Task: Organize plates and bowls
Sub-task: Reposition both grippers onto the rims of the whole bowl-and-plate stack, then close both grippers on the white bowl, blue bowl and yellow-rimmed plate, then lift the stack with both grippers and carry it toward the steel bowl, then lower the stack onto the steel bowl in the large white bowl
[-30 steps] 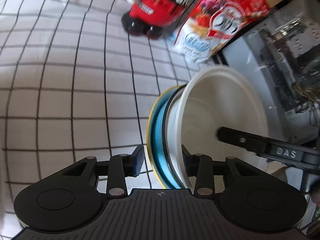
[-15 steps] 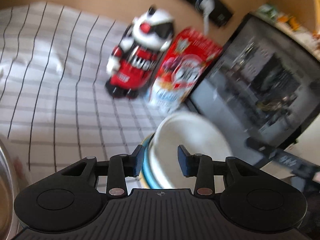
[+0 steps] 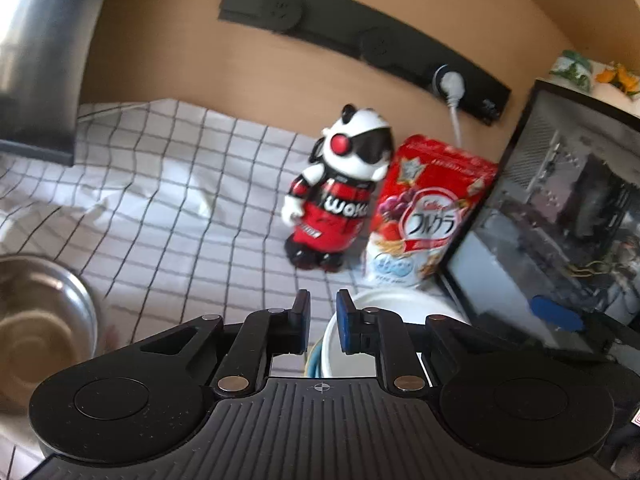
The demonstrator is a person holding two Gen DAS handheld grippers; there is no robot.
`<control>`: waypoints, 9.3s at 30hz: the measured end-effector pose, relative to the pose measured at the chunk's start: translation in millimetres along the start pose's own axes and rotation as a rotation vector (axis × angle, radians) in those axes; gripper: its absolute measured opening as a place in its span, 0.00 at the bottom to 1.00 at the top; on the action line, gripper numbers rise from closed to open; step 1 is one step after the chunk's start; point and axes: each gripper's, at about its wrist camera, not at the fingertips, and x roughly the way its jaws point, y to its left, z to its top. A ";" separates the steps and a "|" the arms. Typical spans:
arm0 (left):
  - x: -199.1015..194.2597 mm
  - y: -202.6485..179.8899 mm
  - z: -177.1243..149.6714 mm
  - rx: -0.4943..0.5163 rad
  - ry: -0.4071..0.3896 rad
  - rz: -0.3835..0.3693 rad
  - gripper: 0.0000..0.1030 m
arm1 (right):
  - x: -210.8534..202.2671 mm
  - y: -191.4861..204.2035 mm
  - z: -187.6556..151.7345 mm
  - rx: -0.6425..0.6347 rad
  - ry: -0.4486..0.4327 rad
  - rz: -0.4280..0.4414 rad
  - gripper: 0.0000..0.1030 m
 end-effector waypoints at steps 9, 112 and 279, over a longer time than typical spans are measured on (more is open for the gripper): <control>25.7 28.7 -20.0 -0.222 0.175 -0.080 0.19 | 72.5 -47.8 -9.0 0.329 0.279 0.157 0.82; 99.3 36.4 -55.8 -0.394 0.551 0.005 0.43 | 137.6 -44.8 -36.3 0.338 0.652 0.287 0.56; 18.1 298.9 60.0 -0.119 0.703 -0.002 0.29 | 226.8 250.9 50.9 0.313 0.990 0.356 0.52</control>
